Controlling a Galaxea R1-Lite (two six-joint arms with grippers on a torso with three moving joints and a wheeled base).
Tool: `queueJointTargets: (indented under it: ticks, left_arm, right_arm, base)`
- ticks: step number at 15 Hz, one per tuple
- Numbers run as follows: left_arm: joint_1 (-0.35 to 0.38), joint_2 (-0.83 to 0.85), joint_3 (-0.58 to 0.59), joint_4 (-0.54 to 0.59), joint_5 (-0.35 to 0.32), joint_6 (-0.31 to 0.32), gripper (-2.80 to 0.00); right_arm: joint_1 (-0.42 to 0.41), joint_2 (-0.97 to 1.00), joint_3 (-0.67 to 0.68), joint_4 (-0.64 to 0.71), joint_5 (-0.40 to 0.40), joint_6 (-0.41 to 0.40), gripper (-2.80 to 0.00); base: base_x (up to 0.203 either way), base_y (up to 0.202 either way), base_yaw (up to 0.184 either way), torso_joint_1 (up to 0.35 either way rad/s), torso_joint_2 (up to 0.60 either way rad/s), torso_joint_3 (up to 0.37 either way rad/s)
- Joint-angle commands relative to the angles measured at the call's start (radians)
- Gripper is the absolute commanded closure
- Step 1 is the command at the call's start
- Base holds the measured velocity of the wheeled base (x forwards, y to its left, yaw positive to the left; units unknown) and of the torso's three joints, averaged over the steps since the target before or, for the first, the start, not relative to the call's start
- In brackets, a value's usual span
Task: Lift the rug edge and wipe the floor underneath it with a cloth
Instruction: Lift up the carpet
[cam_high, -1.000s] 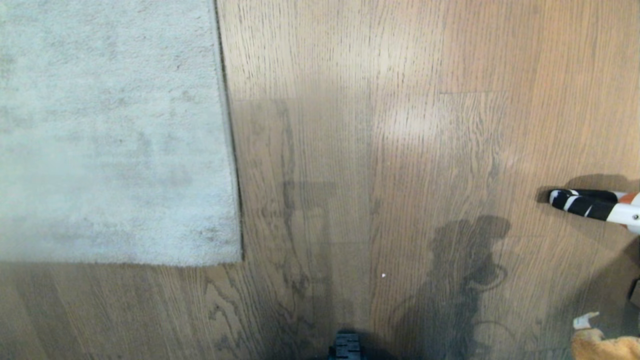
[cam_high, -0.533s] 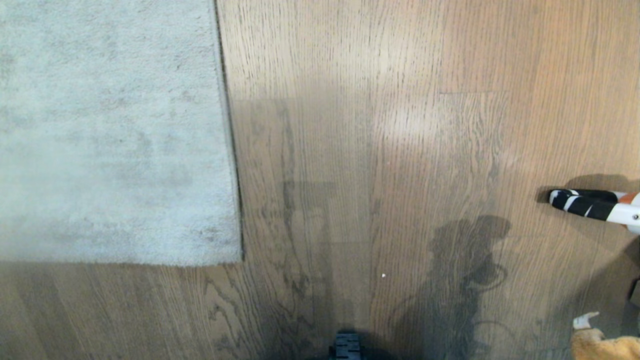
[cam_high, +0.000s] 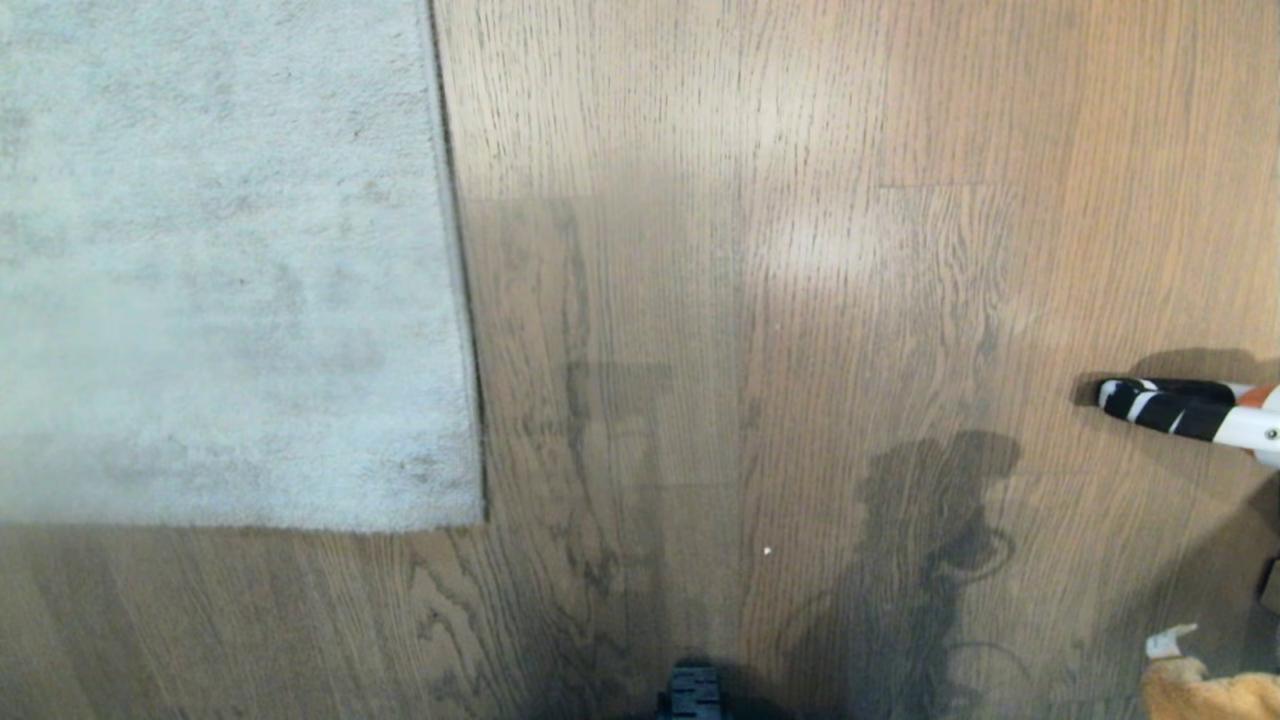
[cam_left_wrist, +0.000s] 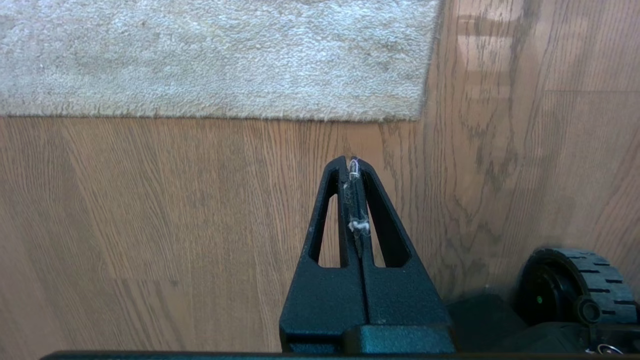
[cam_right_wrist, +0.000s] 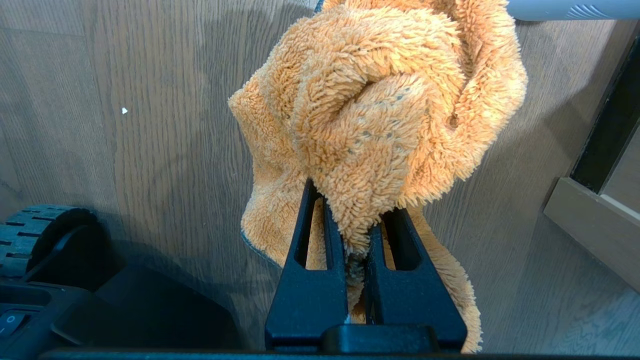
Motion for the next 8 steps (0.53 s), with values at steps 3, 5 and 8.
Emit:
queueJointTargets:
  ticks: [3, 5, 8]
  left_arm:
    - [0.0, 0.0, 0.0, 0.0, 0.001, -0.001, 0.0]
    - [0.0, 0.0, 0.0, 0.0, 0.001, 0.001, 0.0]
    - [0.0, 0.0, 0.0, 0.0, -0.001, 0.003, 0.0]
  right_arm:
    - [0.001, 0.002, 0.0, 0.0, 0.0, 0.0, 0.0]
    - [0.0, 0.002, 0.0, 0.0, 0.0, -0.001, 0.0]
    - [0.0, 0.002, 0.0, 0.0, 0.0, 0.0, 0.0]
  base:
    - [0.0, 0.0, 0.0, 0.0, 0.0, 0.0]
    - [0.0, 0.0, 0.0, 0.0, 0.0, 0.0]
    - [0.0, 0.0, 0.0, 0.0, 0.0, 0.0]
